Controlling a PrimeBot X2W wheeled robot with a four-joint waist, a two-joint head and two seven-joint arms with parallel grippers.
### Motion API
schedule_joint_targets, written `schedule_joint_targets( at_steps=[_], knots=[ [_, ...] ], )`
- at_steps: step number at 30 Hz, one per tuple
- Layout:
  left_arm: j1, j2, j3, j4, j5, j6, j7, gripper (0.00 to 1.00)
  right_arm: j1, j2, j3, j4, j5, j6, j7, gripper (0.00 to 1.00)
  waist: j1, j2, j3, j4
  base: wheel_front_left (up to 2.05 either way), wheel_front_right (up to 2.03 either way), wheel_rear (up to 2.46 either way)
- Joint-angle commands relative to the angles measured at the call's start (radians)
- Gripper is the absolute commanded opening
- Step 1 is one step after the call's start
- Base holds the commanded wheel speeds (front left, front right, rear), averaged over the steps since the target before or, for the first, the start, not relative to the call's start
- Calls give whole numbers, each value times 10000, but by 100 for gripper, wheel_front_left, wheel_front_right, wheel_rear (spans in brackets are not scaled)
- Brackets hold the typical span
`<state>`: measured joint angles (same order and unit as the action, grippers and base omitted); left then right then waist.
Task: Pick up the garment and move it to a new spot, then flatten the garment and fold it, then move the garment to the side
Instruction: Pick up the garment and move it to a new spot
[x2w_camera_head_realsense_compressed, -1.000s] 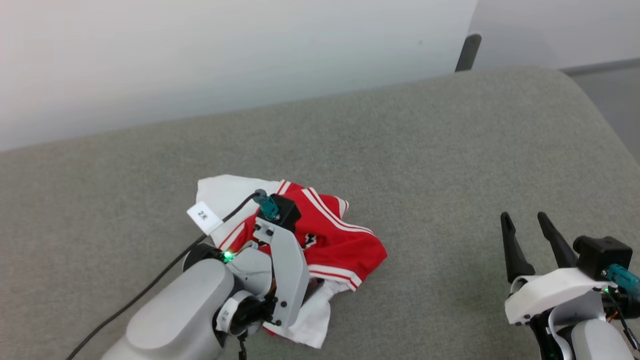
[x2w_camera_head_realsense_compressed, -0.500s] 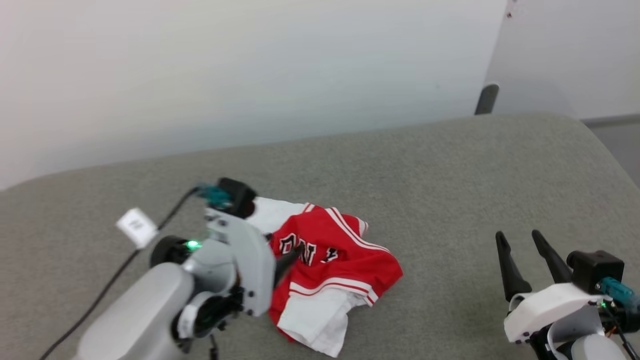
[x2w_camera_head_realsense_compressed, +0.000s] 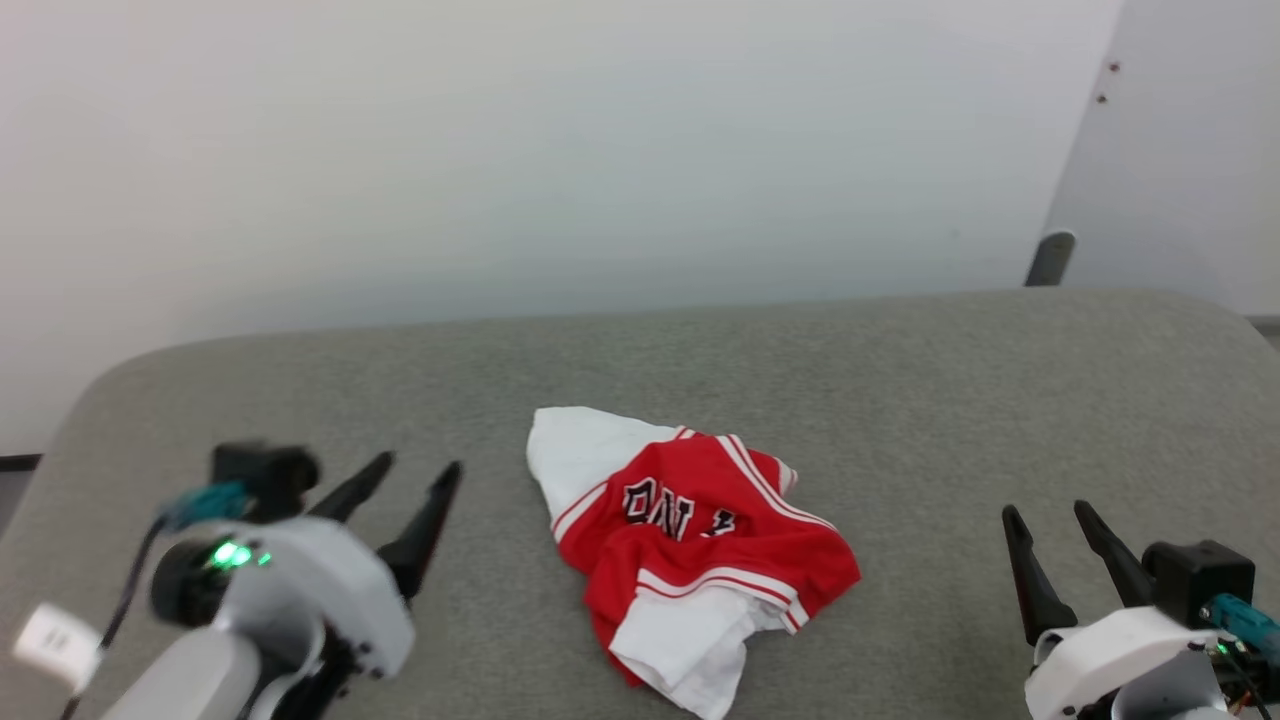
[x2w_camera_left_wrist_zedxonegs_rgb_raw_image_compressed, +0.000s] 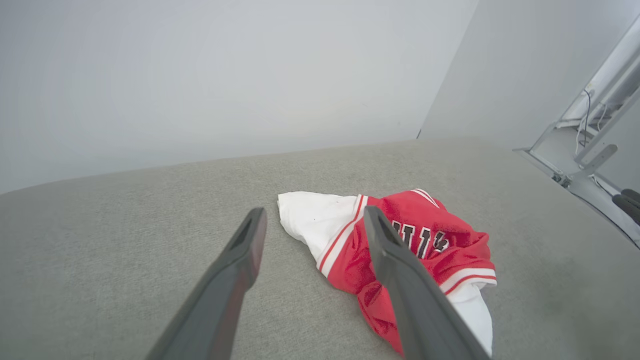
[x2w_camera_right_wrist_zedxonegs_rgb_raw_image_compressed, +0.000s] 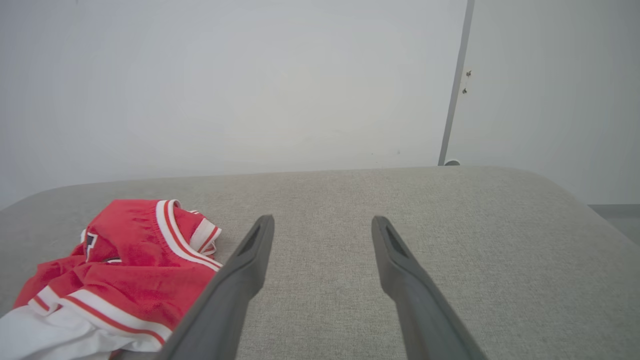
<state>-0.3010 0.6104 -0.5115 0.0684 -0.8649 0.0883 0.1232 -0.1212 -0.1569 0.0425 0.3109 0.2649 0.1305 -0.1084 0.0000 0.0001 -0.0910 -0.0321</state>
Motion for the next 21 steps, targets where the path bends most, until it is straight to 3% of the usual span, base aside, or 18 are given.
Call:
schedule_joint_targets(
  at_steps=[1,12,21],
  knots=[
    [212,78,105,30,35,40,-230,100,141,-57,17,-1,46,3,-71,100,0,-1,-133,222,0,0,0],
    [2267,478,1314,482,-115,248,-2917,100,540,-170,-191,57,89,4,-311,100,0,-1,-410,834,0,0,0],
    [3489,488,2241,612,-237,315,-3745,100,924,-200,-354,-109,131,3,-439,100,0,-1,-547,1100,0,0,0]
  ],
)
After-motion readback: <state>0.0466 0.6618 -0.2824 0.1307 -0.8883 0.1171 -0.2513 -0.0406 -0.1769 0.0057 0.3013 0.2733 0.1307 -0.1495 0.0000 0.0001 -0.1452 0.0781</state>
